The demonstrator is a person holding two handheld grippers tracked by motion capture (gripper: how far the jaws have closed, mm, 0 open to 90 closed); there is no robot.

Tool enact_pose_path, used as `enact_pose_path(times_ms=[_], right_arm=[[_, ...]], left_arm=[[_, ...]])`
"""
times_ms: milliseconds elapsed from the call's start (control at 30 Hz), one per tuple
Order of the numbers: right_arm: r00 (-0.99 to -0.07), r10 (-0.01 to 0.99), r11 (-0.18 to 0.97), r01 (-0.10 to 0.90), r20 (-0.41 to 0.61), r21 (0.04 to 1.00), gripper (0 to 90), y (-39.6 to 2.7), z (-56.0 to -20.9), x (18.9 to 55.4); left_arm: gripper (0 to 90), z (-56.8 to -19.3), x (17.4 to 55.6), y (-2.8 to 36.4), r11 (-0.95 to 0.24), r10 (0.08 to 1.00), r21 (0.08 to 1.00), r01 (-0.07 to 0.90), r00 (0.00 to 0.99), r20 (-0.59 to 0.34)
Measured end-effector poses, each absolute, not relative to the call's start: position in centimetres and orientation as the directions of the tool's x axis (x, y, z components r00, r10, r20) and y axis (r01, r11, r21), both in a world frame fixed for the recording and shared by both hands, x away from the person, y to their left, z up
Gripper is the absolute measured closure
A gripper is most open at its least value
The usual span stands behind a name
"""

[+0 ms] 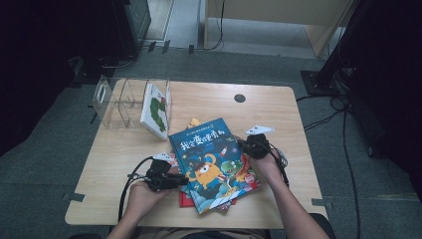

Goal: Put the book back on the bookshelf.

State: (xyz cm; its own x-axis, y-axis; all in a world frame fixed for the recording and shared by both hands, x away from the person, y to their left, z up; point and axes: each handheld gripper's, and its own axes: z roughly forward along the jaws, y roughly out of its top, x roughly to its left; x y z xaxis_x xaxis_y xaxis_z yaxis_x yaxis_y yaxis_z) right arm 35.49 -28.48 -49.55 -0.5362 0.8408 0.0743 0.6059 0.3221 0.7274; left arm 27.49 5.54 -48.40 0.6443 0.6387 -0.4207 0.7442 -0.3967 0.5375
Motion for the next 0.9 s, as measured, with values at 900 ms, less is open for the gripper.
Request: enact_pose_path(times_ms=[900], right_arm=[[-0.563, 0.822, 0.335, 0.601, 0.086, 0.726, 90.0, -27.2, -49.5, 37.5]], left_arm=[[72.7, -48.4, 26.2, 5.1, -0.394, 0.639, 0.541, 0.743, 0.645, -0.419]])
